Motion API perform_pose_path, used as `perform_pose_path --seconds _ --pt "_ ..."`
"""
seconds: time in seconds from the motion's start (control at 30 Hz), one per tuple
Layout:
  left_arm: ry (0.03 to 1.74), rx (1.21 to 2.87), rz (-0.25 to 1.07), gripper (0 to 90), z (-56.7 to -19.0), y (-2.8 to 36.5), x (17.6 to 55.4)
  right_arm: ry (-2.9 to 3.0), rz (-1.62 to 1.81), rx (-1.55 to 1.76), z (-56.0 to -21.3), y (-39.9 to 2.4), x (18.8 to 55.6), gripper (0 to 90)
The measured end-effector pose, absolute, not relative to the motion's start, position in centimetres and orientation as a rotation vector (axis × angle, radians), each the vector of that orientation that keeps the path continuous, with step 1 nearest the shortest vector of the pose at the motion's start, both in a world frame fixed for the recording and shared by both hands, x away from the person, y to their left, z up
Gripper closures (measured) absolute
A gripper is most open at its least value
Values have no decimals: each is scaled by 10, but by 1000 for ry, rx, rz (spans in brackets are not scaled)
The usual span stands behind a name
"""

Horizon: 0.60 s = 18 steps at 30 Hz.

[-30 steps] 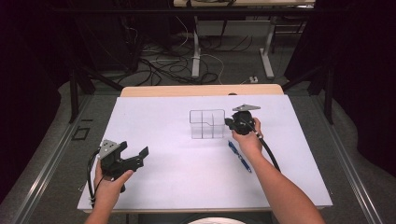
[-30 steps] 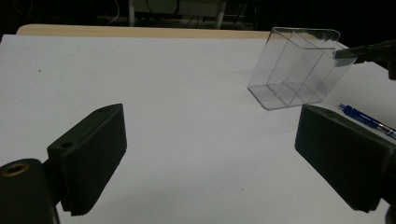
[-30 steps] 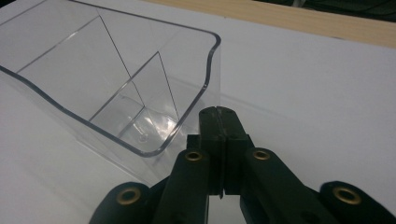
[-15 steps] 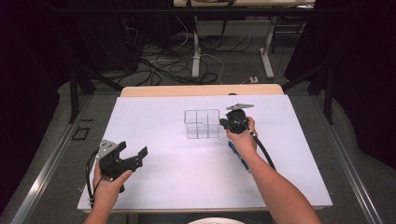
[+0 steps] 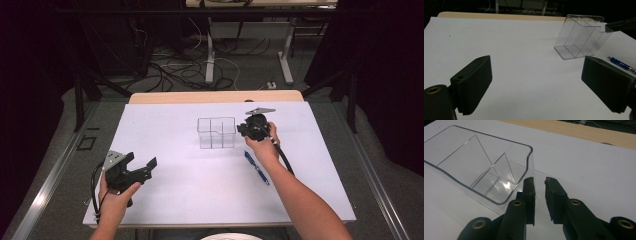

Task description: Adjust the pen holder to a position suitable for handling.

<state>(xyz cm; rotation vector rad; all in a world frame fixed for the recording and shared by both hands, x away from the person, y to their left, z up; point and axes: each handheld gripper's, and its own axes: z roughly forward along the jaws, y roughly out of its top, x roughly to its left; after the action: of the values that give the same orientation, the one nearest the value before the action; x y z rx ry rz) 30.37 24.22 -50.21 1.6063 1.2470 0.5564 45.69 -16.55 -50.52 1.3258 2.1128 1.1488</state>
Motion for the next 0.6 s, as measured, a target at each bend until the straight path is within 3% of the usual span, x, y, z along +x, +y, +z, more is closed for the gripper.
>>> perform_pose_path --seconds 0.17,0.33,0.57,0.6 --pt "1238 1621 558 96 -502 240 304 2106 1088 1268 -497 -166 449 682" --pt "1240 1614 559 99 -503 241 306 2091 1113 1249 -484 -175 443 529" --pt "1245 1629 546 101 -505 240 308 2135 1090 1274 -476 -187 436 427" --pt "1244 1629 552 101 -505 240 308 2129 1101 1325 -473 -190 433 360"
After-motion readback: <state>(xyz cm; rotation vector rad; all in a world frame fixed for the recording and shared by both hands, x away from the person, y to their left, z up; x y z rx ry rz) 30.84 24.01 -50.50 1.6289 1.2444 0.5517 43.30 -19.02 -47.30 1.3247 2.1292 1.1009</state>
